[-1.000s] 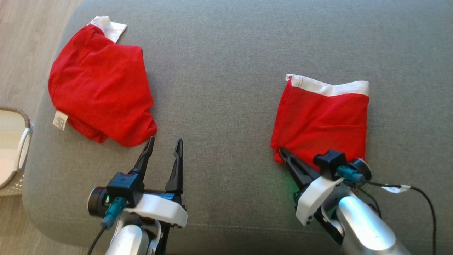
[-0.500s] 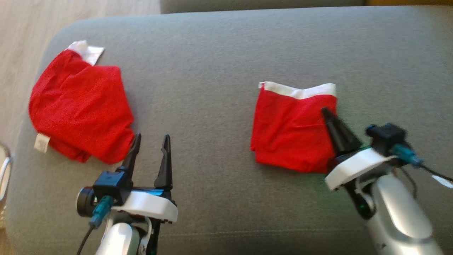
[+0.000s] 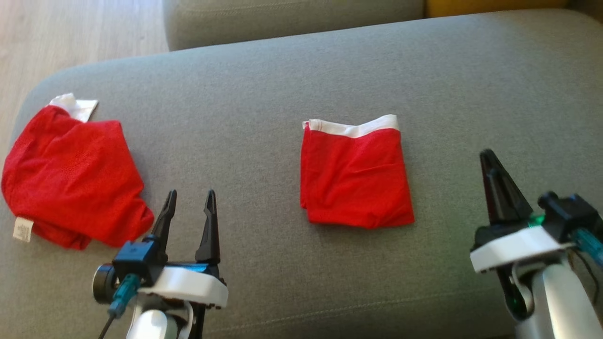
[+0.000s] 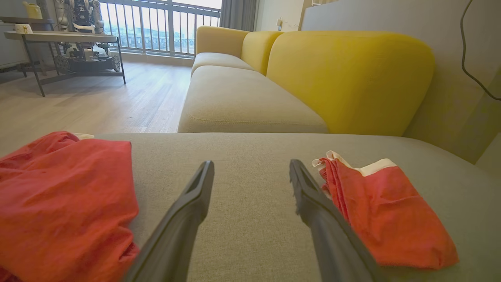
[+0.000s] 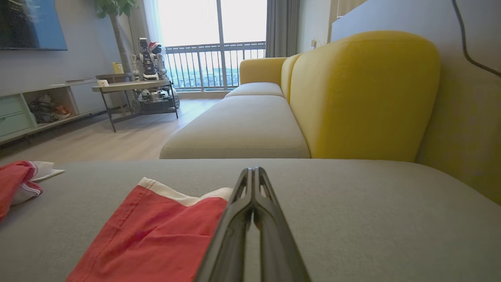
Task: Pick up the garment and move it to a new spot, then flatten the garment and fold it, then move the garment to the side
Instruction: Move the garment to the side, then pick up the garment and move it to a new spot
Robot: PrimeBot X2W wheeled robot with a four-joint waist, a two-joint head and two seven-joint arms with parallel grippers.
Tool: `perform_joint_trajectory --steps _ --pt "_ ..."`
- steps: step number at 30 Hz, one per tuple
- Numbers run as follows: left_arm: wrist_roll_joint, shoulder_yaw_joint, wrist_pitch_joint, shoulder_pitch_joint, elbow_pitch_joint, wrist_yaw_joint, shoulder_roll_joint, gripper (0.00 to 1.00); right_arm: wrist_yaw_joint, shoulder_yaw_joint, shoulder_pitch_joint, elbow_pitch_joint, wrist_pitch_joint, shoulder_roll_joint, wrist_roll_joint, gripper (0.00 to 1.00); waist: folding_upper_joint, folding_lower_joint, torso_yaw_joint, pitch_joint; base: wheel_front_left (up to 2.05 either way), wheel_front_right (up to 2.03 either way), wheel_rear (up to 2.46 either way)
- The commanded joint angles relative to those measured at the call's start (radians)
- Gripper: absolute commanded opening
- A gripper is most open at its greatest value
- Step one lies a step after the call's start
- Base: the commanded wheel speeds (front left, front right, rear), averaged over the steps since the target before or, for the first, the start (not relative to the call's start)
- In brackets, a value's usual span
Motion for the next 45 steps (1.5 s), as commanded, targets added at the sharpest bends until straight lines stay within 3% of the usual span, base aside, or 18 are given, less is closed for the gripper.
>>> perform_joint_trajectory --steps 1,3,5,28,35,45 --pt "-0.003 0.038 -0.006 -0.020 -0.035 -0.003 0.001 1.00 0.000 0.015 -0.012 -0.035 -0.009 0.004 -0.001 0.00 0.0000 0.0001 -0.005 -0.005 0.00 0.00 0.00" --pt "-0.001 0.039 -0.006 -0.012 -0.034 -0.005 0.001 1.00 0.000 0.008 0.006 -0.036 -0.009 0.007 -0.011 0.00 0.0000 0.0001 -0.008 -0.009 0.00 0.00 0.00" --pt "-0.010 0.043 -0.006 -0.003 -0.029 -0.004 0.001 1.00 0.000 0.000 0.016 -0.039 -0.009 0.010 -0.018 1.00 0.0000 0.0001 -0.009 -0.013 0.00 0.00 0.00" --pt "-0.015 0.038 -0.006 0.006 -0.010 -0.006 0.001 1.00 0.000 0.028 0.028 0.003 -0.009 0.012 0.057 1.00 0.0000 0.0001 0.040 0.003 0.00 0.00 0.00" --pt "-0.003 0.025 -0.006 -0.035 -0.010 -0.011 0.001 1.00 0.000 0.064 -0.096 0.171 0.047 0.012 0.181 1.00 0.0000 0.0001 0.076 0.094 0.00 0.00 0.00" --pt "0.014 0.019 -0.006 -0.077 0.008 -0.027 0.001 1.00 0.000 0.095 -0.247 0.380 0.121 0.012 0.266 1.00 0.0000 0.0001 0.119 0.157 0.00 0.00 0.00"
